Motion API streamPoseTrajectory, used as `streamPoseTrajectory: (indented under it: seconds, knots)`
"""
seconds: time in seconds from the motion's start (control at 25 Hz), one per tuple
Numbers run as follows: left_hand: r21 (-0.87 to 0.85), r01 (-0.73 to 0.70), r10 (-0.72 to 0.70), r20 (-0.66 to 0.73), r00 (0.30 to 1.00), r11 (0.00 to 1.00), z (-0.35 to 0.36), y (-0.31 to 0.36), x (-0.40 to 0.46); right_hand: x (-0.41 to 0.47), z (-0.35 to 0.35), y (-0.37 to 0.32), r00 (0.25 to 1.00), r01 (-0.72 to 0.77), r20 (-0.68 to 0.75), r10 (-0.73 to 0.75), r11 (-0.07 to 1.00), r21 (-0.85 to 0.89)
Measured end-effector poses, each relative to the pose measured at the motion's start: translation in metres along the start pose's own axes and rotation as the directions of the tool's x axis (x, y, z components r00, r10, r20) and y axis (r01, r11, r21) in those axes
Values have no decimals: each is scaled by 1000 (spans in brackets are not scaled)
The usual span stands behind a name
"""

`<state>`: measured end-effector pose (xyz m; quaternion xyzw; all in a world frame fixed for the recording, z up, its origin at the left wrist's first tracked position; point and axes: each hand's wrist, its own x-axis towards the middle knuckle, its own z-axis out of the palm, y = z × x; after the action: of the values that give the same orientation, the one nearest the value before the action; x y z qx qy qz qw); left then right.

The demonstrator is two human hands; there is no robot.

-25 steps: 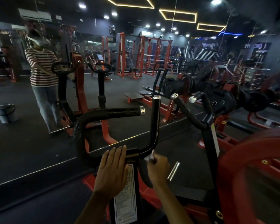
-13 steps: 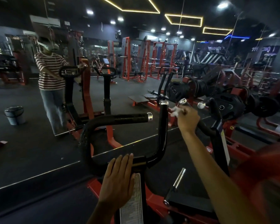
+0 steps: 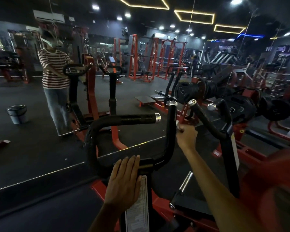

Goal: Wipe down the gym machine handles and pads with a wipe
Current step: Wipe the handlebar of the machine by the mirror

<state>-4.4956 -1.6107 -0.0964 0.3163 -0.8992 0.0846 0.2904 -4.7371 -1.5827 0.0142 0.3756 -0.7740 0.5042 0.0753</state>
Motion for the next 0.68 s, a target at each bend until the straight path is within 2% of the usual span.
streamPoseTrajectory:
  seconds: [0.24,0.4,0.6,0.68]
  knots:
    - [-12,5,-5,1,1000,1000,-3,3,-2,-85,9,22,993,-99,-63,101,995,34]
    - [-9,0,0,1,1000,1000,-4,2,-2,-129,22,11,967,-250,-39,254,965,76]
    - [-2,-9,9,9,1000,1000,-4,0,-2,-156,0,-13,956,-233,221,194,958,165]
    - [9,-8,8,10,1000,1000,-3,1,-3,-127,-24,-26,989,-106,120,89,984,144]
